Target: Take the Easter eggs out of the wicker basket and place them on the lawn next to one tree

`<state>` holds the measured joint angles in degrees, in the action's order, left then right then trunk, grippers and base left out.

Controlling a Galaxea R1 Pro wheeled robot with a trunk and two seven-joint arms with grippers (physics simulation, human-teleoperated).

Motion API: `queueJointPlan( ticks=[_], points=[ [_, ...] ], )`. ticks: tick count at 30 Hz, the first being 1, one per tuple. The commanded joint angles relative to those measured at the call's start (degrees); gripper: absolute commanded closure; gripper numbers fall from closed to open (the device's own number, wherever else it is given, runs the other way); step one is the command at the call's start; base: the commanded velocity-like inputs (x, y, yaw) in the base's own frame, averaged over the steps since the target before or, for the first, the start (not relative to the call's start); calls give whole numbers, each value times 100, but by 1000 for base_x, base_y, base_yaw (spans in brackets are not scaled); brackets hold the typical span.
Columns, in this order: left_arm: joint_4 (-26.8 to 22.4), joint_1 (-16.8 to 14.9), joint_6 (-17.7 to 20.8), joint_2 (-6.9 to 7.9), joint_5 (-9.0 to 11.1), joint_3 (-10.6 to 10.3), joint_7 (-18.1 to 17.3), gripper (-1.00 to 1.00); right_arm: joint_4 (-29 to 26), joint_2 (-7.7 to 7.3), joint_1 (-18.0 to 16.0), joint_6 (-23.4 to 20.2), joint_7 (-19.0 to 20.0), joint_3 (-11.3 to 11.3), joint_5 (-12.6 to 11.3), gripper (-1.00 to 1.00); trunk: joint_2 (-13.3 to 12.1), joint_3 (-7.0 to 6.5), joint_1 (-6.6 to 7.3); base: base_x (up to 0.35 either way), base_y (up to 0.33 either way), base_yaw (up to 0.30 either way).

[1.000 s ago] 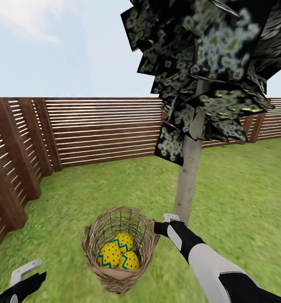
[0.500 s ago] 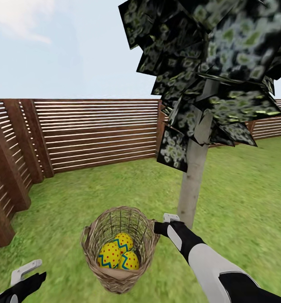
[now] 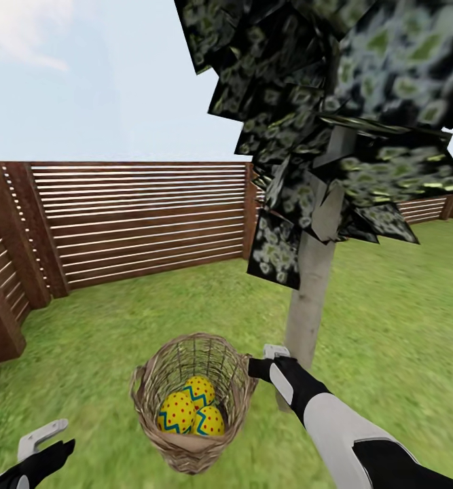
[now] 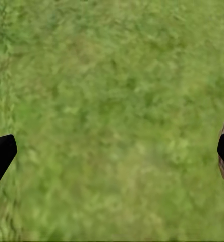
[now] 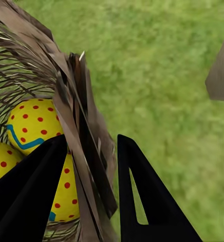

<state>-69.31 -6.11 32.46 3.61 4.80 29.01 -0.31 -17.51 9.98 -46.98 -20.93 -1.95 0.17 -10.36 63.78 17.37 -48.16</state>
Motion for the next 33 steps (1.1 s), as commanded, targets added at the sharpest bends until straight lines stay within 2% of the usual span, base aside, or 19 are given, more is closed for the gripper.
queueJointPlan(
  ticks=[1,5,15,23,27,33],
  points=[
    [-4,-4,32,-1,48,8,1,-100,-15,2,-4,-25,-16,-25,-98,100,5,7,-3,254,139,-1],
    [-4,-4,32,4,48,8,-1,-100,-12,2,-4,-28,-16,-25,-98,100,5,7,-3,207,124,32],
    [-4,-4,25,-1,34,8,27,-100,-15,2,-4,-25,-16,-25,-98,100,5,7,-3,14,8,54],
    [215,-13,16,8,55,12,20,-100,-15,2,-4,-29,92,-20,-98,100,326,150,-179,0,0,0],
    [224,-13,-58,15,288,17,15,-100,-15,2,-4,-34,140,-25,-96,100,486,222,-266,0,0,0],
    [224,-13,-201,11,328,17,32,-100,-16,2,-5,-39,143,-25,-97,100,727,330,-398,0,0,0]
  ],
)
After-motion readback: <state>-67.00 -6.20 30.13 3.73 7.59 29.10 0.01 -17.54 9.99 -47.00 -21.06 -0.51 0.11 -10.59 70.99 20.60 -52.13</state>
